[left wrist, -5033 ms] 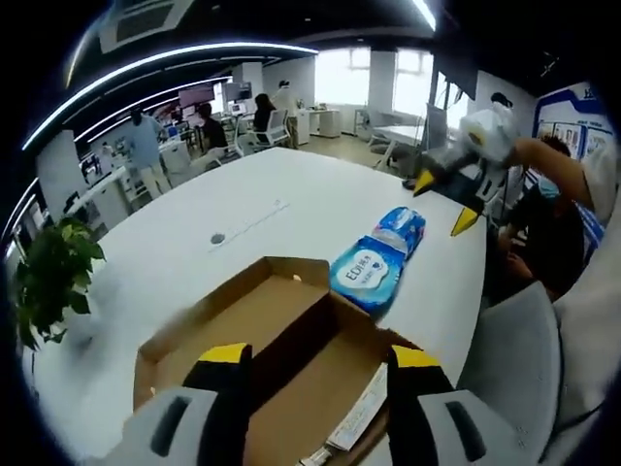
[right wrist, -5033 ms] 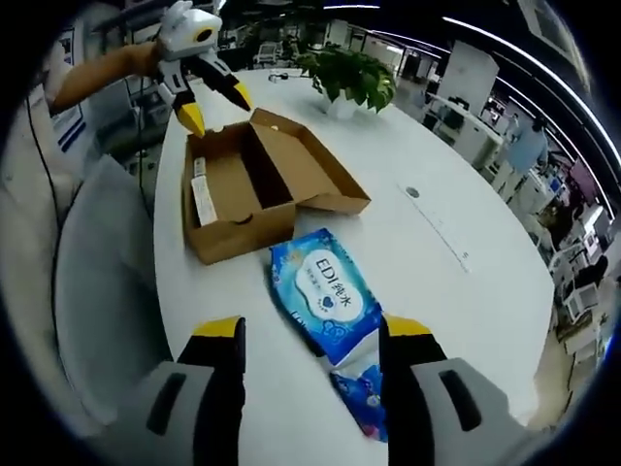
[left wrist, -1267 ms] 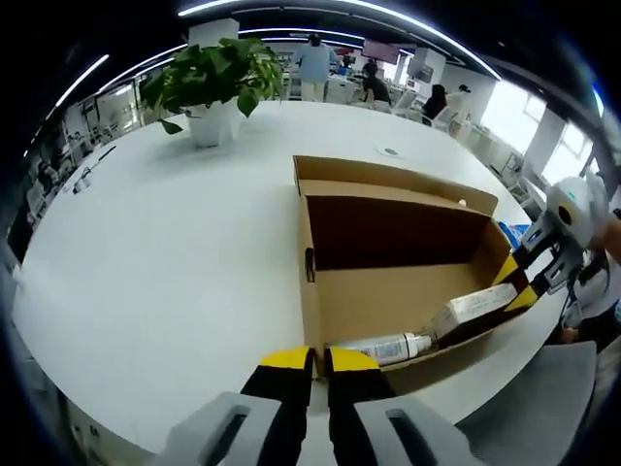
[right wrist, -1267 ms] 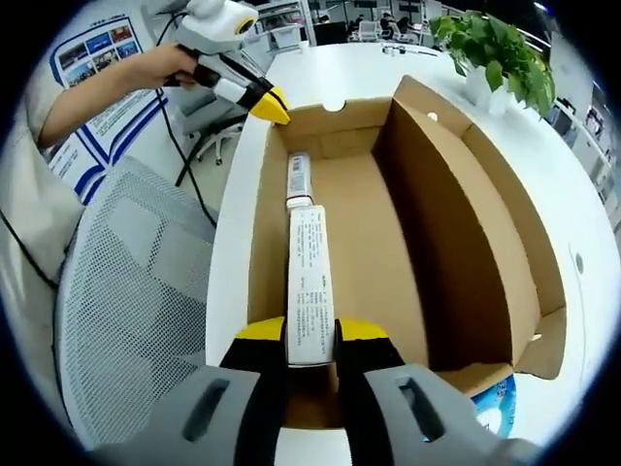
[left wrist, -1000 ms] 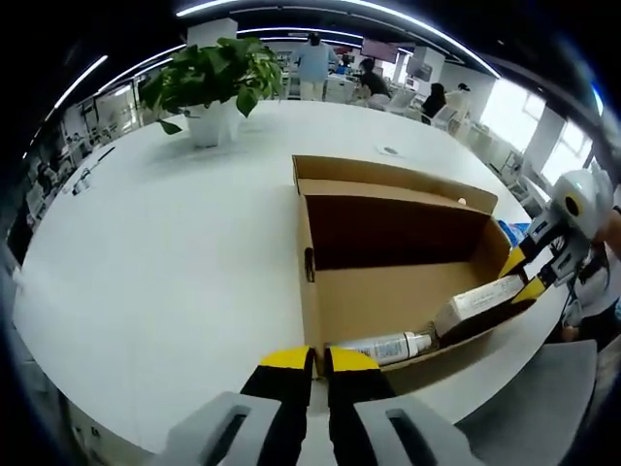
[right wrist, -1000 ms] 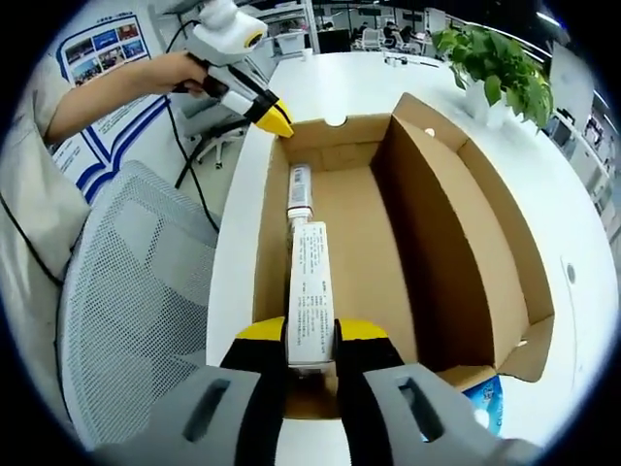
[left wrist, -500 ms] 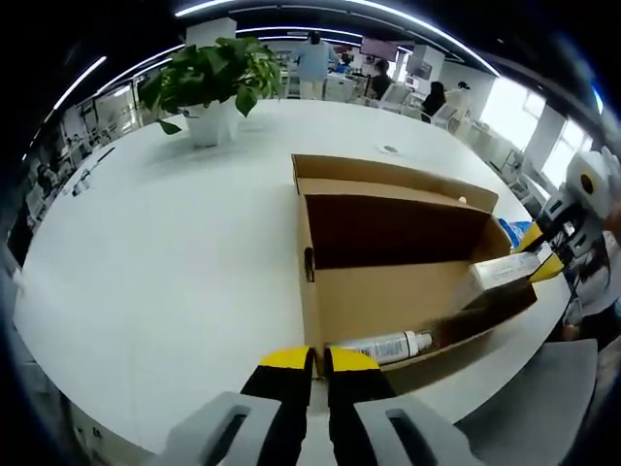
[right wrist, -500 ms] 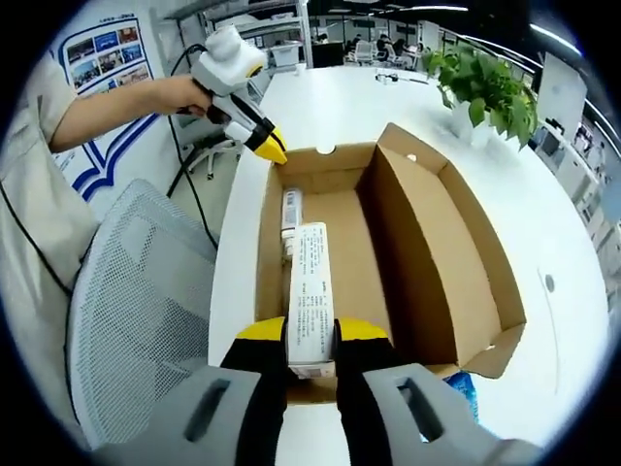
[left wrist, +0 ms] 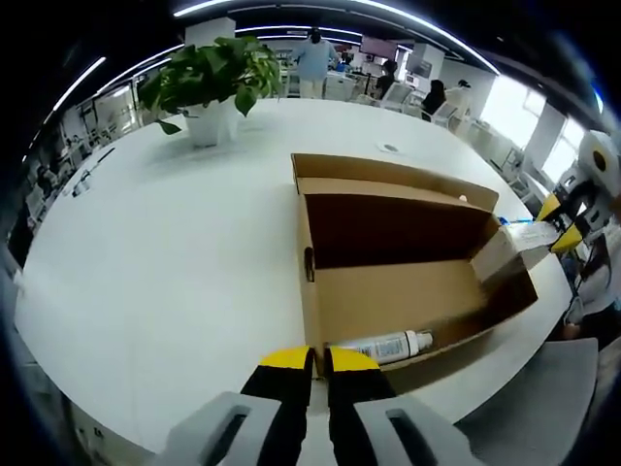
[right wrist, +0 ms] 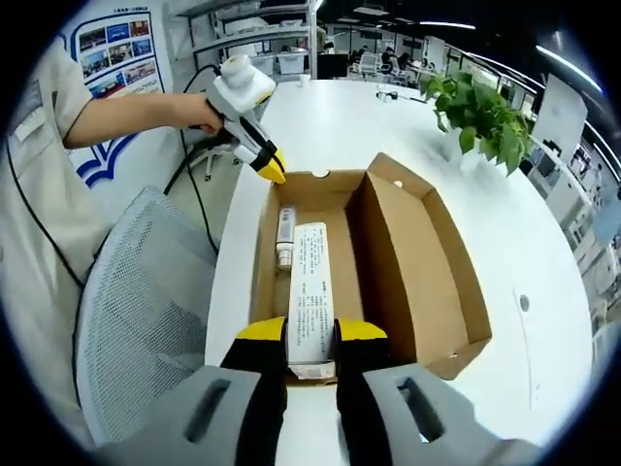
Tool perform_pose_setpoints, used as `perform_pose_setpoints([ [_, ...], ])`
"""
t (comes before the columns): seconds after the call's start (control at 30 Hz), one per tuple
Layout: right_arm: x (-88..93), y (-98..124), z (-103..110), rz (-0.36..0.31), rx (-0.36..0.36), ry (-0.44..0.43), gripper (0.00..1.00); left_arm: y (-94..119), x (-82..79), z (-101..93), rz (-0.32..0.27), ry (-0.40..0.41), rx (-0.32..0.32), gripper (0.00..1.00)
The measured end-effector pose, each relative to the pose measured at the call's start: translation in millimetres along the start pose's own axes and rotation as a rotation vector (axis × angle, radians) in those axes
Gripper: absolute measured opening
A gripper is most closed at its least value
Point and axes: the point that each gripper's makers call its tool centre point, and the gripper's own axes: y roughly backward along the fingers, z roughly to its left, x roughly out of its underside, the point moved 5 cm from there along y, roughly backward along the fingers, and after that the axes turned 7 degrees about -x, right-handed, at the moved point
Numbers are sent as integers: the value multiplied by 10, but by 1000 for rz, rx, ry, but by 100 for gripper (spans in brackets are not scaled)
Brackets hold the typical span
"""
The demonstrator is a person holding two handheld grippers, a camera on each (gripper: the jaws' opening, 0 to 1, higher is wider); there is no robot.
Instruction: Operate the shoe box by opening the lid, removing the specified soft item, and placing it in the target area until the item is outside and the box remains undamaged.
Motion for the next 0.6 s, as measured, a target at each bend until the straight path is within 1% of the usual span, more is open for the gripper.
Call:
perform_pose_setpoints([
  [0.27, 19, 244, -77, -4, 26, 22, 15, 0, -1, 2, 1, 2, 2, 5],
  [0.43, 105, 422, -139, 6, 36, 30, 15, -5, -4, 8, 4, 2, 2, 5],
  [0.6, 134, 592, -205, -7, 53, 25, 15, -7, -7, 6, 7, 1, 2, 5],
])
